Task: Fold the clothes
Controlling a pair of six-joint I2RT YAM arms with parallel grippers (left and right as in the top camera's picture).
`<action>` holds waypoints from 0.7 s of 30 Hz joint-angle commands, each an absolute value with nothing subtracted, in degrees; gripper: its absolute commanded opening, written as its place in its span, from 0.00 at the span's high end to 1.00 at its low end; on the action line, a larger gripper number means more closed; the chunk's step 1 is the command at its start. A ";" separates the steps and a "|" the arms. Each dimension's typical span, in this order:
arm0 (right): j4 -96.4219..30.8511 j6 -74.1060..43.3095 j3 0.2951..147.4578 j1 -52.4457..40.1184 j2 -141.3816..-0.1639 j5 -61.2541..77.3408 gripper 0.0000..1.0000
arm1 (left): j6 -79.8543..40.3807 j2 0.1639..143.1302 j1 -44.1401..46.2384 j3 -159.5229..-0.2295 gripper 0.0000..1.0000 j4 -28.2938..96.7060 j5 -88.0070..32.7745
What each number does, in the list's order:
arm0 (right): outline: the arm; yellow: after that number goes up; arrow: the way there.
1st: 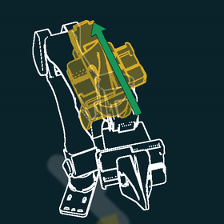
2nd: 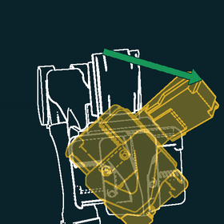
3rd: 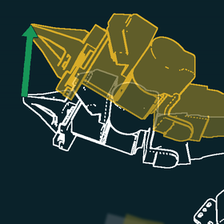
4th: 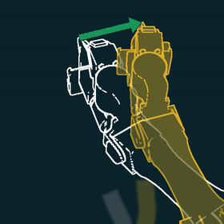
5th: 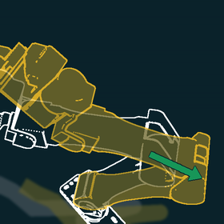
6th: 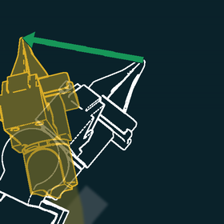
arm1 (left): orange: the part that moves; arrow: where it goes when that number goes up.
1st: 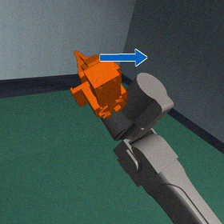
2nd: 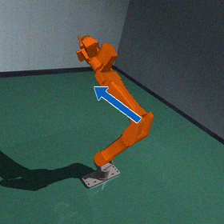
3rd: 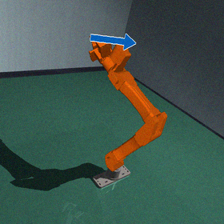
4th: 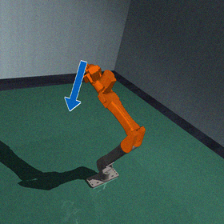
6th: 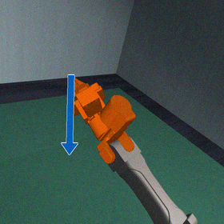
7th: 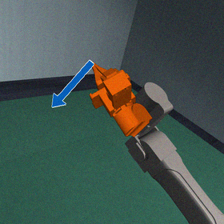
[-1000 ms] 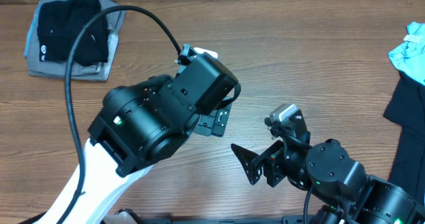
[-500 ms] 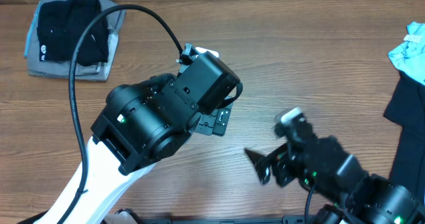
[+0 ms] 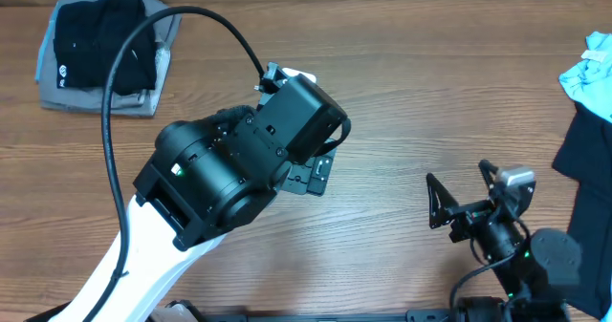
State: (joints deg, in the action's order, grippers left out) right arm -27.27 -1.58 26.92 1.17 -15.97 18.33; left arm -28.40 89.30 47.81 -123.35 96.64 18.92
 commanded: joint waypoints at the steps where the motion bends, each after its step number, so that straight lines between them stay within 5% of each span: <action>1: -22.61 0.23 20.21 2.44 -10.17 20.47 0.00 | -29.19 89.91 48.01 -123.46 0.00 96.66 19.88; 13: -0.21 -13.67 0.51 2.35 -0.12 9.28 0.00 | -29.19 89.95 48.03 -123.46 0.00 96.66 19.88; 21: -4.82 -13.04 0.45 2.33 -0.12 0.03 0.00 | -29.19 89.97 48.03 -123.46 0.00 96.66 19.86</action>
State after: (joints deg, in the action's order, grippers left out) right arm -4.34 -12.32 1.04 2.24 -0.73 4.80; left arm -28.40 89.54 47.81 -123.35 96.66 18.92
